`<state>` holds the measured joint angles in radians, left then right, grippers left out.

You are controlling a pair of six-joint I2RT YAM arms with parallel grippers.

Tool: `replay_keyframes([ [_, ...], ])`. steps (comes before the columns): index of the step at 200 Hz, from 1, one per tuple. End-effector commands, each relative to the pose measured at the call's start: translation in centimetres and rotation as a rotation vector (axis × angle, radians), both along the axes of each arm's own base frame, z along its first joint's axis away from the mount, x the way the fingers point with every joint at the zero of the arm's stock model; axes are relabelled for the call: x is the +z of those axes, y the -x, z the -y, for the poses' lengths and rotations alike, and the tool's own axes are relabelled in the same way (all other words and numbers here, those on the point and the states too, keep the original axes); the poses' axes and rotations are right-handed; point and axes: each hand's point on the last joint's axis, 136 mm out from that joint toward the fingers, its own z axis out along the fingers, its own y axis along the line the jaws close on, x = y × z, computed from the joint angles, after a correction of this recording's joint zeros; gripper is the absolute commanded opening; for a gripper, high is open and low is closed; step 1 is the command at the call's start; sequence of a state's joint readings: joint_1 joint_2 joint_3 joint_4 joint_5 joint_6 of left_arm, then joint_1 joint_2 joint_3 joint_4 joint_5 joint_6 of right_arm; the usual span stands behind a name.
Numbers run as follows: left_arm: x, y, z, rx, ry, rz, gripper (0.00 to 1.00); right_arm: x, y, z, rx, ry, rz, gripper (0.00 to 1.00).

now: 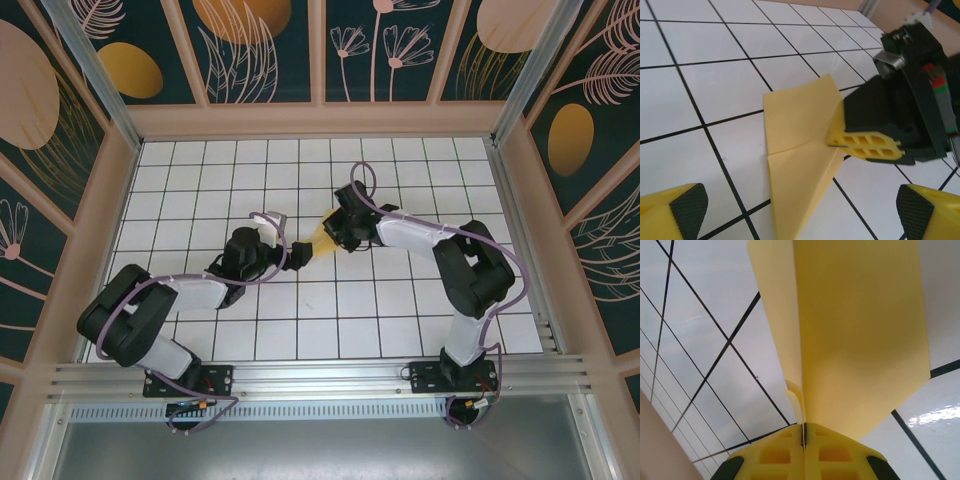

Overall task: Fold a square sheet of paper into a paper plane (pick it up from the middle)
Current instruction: Fourth fold the wing at the center of the table.

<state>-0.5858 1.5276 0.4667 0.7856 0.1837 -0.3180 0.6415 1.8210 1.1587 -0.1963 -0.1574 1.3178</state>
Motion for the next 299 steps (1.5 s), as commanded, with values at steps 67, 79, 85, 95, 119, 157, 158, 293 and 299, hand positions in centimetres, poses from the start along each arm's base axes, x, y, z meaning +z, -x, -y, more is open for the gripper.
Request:
replay_keyframes([
  [67,-3.1,-0.4,3.1,-0.225,-0.123,0.143,0.75,0.6,0.8,-0.6,-0.080,-0.037,-0.087,0.00],
  [79,-3.2,-0.4,3.3,-0.231,-0.120,0.165,0.73,0.6,0.9,-0.8,-0.068,-0.043,-0.092,0.00],
  [85,-3.1,-0.5,3.3,-0.227,-0.116,0.180,0.72,0.6,1.1,-0.8,-0.061,-0.046,-0.096,0.00],
  [95,-3.3,-0.5,3.5,-0.239,-0.116,0.189,0.71,0.6,1.2,-0.9,-0.054,-0.050,-0.103,0.00],
  [119,-4.0,-0.8,3.8,-0.245,-0.132,0.195,0.68,0.6,1.6,-1.1,-0.033,-0.056,-0.113,0.00],
  [157,-4.6,-1.1,4.2,-0.260,-0.152,0.192,0.57,0.5,2.0,-1.4,-0.015,-0.079,-0.127,0.00],
  [158,-4.7,-1.1,4.2,-0.261,-0.151,0.191,0.56,0.5,2.0,-1.4,-0.015,-0.080,-0.126,0.00],
  [293,-5.5,-0.7,5.3,-0.309,-0.112,0.139,0.25,0.4,1.5,-2.4,0.042,-0.096,-0.106,0.09],
  [299,-5.7,-0.6,5.3,-0.310,-0.108,0.128,0.23,0.7,1.3,-2.4,0.054,-0.093,-0.093,0.13],
])
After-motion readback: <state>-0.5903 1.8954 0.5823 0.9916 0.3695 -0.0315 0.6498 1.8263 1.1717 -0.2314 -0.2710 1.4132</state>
